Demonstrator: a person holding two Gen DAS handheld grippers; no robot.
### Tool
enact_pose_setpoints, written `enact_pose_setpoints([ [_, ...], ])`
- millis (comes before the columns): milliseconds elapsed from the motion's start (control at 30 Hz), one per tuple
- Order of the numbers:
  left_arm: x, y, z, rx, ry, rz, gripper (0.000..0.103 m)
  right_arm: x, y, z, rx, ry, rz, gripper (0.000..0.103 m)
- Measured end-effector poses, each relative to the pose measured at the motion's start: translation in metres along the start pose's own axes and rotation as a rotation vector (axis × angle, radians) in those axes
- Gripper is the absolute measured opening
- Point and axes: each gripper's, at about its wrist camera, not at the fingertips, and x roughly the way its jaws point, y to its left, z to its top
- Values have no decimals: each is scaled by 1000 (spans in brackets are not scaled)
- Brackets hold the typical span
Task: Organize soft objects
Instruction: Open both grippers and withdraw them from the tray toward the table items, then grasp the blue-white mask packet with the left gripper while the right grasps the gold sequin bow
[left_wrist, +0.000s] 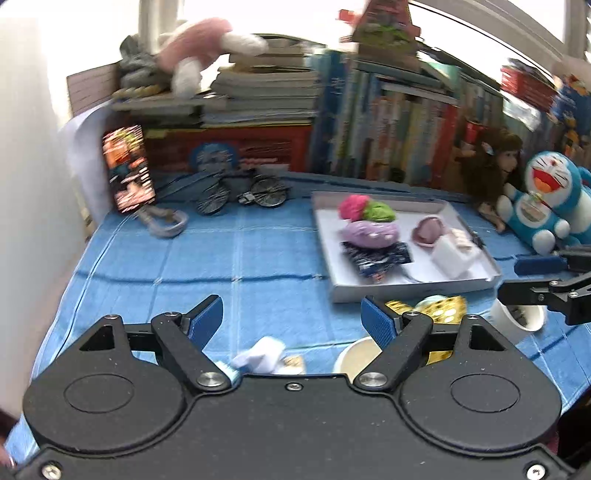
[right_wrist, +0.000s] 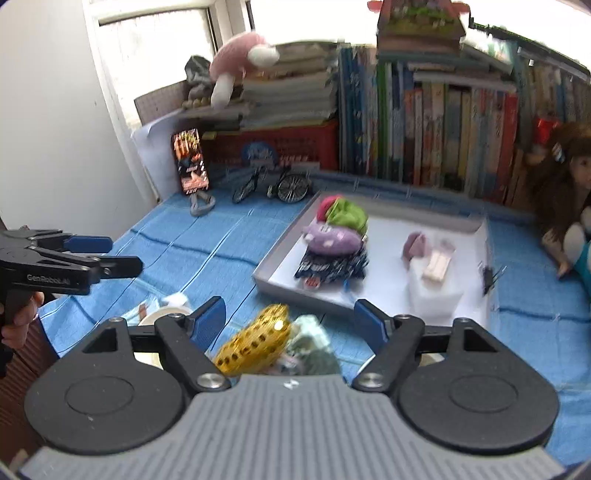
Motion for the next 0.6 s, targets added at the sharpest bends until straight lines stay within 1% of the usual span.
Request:
enact_pose_setpoints([
  [133, -2, 28, -26, -64, -19, 42, 81, 15, -4, -4, 68, 57, 37, 82],
  [200, -1, 39, -39, -93, -20, 58, 81, 21, -5, -5, 91, 72, 48, 79],
  [333, 8, 53, -66, -127, -18, 78, 81, 32, -2, -7, 115, 93, 59, 78],
  [467, 24, 60, -88, -146, 1, 97, 80, 44, 3, -7, 115, 112, 53, 77],
  [600, 38, 62, -99, -109, 1, 128, 80, 54, 7, -7, 119, 127, 51, 77],
])
